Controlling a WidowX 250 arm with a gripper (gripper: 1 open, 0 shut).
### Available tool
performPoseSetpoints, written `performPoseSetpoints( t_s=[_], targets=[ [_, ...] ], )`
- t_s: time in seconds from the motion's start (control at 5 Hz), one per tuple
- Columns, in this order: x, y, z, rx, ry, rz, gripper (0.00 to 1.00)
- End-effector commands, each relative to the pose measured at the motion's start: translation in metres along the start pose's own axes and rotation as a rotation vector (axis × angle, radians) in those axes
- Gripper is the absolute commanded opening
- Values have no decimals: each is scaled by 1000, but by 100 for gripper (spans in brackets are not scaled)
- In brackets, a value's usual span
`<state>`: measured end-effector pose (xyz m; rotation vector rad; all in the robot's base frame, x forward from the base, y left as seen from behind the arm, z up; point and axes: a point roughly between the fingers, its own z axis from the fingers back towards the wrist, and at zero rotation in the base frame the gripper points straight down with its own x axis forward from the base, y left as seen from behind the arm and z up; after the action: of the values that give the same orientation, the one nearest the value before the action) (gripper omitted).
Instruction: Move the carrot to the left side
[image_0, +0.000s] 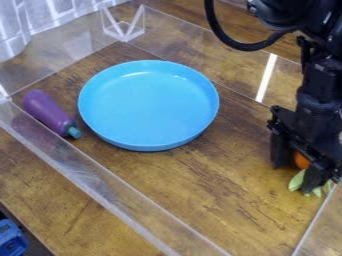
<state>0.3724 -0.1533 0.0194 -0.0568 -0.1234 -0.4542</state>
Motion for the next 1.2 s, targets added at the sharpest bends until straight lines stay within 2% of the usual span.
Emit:
performPoseSetpoints(
  t_s=[0.0, 0.4, 1.0],
  targets=[
    [-6, 2, -11, -9, 27, -7, 0],
    [-7, 3, -12, -11, 28, -14, 0],
    [-8, 5, -11, -5, 46, -43, 0]
  ],
)
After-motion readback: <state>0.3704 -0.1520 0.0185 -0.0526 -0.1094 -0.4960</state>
